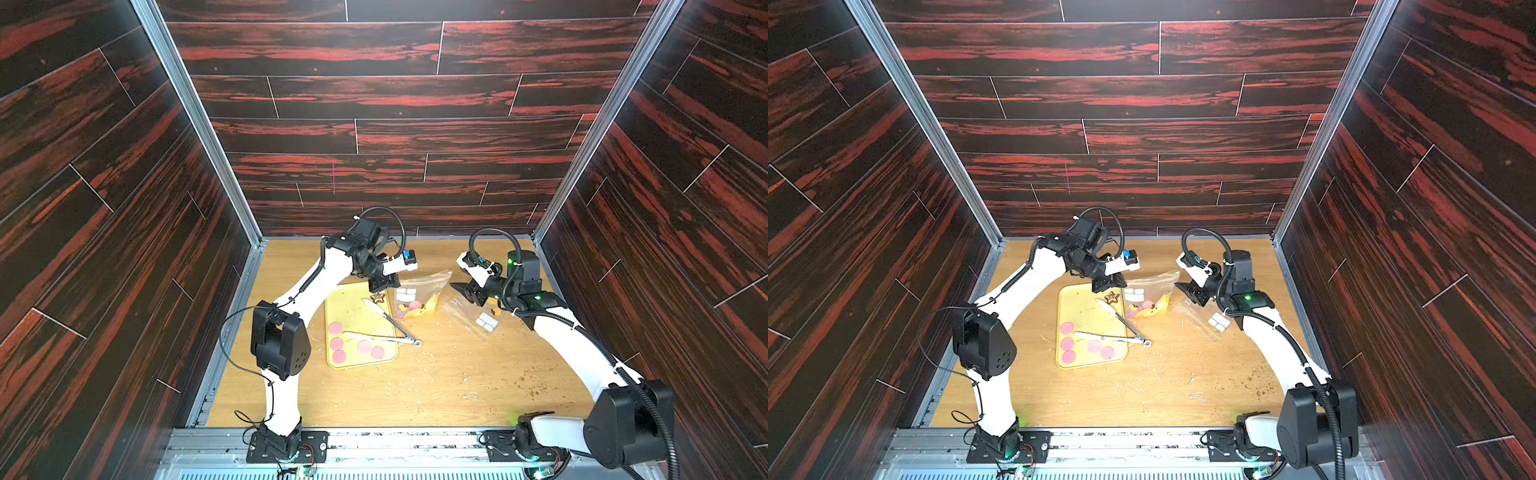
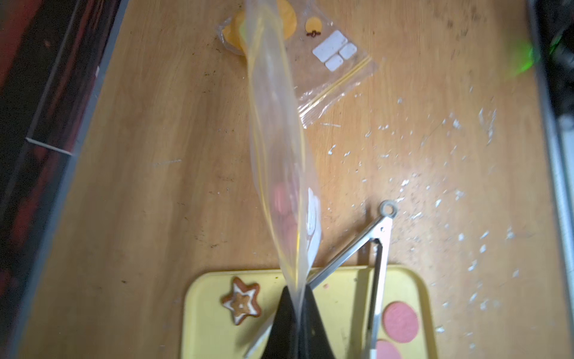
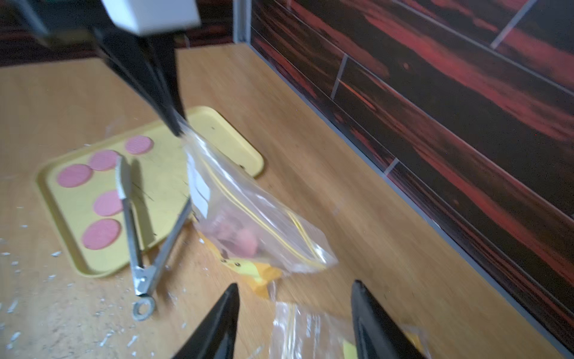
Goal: Put the cookies into a resealable bag to prevent moisture
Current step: Close the ziploc bag at the center of the board.
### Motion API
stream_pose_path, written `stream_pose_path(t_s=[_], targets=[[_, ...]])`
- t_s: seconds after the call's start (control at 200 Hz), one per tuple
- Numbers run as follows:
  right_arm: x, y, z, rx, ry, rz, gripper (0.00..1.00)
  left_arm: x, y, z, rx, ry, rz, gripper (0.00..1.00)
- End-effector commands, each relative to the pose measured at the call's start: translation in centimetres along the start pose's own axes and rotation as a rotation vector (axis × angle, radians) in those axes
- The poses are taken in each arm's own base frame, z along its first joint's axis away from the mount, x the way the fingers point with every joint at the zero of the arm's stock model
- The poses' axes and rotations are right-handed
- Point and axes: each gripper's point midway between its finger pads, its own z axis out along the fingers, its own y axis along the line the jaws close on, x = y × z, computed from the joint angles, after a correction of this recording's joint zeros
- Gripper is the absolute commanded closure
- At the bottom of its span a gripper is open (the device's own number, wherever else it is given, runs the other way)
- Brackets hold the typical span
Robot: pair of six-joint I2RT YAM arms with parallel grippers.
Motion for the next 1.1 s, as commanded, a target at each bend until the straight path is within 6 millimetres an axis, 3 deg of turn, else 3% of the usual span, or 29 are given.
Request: stream_pose_path(t_s=[0.0,0.105,0.326,0.596,0.872,1.092], targets=[[-1.3,2.2,0.5,-0.162,-0.092,-0.020,0.41,-1.2,0.2,-1.9,-0.066,0.014,0.174,1.00],[-1.3,3.4,0.9,-0.213,-0.102,-0.064,0.39,-1.0,1.0,-1.4,-0.117,0.043,0.255,1.00],[-1.4,3.6,2.4,-0.197,-0.052,-0.152,0.37,-3.3,2.8,-2.2,-0.266,-0.024,0.382,1.00],[-0.7,3.8,5.2,-0.205,0.043,-0.224,0.37,-3.2,1.1,-0.6,-0.209,-0.036,0.426,1.00],[-0.9,6.3,6.5,-0.291,0.080,-0.233,0.40,-3.0,0.7,-0.5,-0.196,-0.039,0.397,1.00],[0.2,6.6,7.8,-0.311,0.097,-0.203,0.45,-3.4,0.3,-1.1,-0.197,-0.087,0.357,1.00]])
